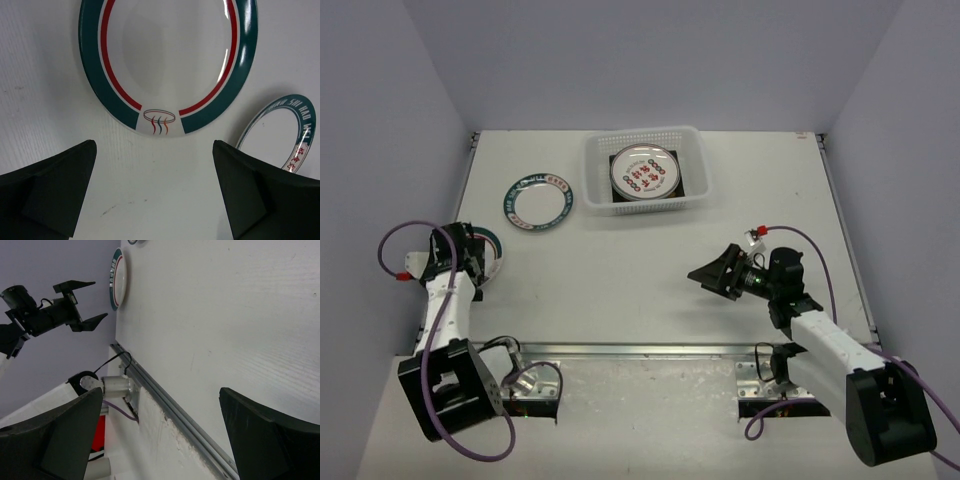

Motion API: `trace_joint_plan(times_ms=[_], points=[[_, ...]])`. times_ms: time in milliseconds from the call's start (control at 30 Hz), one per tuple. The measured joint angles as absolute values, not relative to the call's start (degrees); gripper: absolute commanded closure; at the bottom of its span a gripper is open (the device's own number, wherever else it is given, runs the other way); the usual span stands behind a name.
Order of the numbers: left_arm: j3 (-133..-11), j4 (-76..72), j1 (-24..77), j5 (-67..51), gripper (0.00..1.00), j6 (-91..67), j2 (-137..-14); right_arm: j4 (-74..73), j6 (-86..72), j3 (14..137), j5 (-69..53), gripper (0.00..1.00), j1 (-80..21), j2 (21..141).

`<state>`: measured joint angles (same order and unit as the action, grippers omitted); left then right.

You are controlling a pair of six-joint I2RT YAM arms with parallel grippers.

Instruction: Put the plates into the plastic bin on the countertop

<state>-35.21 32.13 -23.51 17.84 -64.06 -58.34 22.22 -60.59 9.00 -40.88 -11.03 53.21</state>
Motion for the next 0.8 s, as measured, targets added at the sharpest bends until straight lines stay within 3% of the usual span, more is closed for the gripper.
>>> trace_joint_plan(times_ms=[400,800], points=[[-31.2,25.4,-30.7,18.0,0.01,-70.2,-69.6,24.4,-60.2,8.4,-43.0,0.01,-11.0,55.5],[-36.6,19.3,-31.6,20.5,0.16,-71.3,-81.2,25.7,-60.3,8.3,-43.6,0.01,-11.0,57.4]])
